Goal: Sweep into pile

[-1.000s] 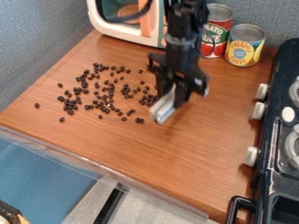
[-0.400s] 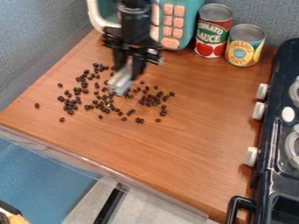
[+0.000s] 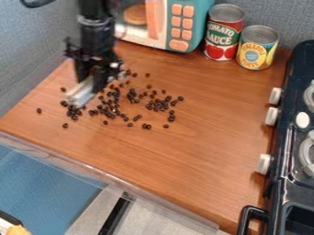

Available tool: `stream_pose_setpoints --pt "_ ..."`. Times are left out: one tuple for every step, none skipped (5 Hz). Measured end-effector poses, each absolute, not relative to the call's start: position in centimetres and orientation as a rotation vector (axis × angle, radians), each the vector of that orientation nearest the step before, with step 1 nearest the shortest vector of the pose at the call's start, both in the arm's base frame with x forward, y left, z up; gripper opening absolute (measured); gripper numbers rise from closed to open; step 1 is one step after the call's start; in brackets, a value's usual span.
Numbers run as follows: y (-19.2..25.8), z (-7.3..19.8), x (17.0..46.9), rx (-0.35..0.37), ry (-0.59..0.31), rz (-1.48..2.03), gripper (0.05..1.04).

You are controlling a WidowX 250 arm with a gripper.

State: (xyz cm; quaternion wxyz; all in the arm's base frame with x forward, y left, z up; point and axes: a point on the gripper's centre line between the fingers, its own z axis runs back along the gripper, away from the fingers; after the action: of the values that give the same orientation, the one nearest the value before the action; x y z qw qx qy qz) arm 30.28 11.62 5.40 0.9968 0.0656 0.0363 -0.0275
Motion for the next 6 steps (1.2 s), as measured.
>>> stream_pose_setpoints --pt "13.8 5.3 29.7 0.159 0.063 -0.059 0.381" --pt "15.8 5.4 29.1 0.146 0.049 -0.046 0.381" --pt "17.1 5.4 29.6 0.16 -0.014 -0.054 0.381" --pt "17.4 5.4 30.3 0.169 -0.059 -0.064 0.381" --pt "18.0 5.3 30.6 0.179 -0.095 -0.048 0.381" --pt "18.4 4.1 30.6 0.186 -0.08 -0.007 0.381"
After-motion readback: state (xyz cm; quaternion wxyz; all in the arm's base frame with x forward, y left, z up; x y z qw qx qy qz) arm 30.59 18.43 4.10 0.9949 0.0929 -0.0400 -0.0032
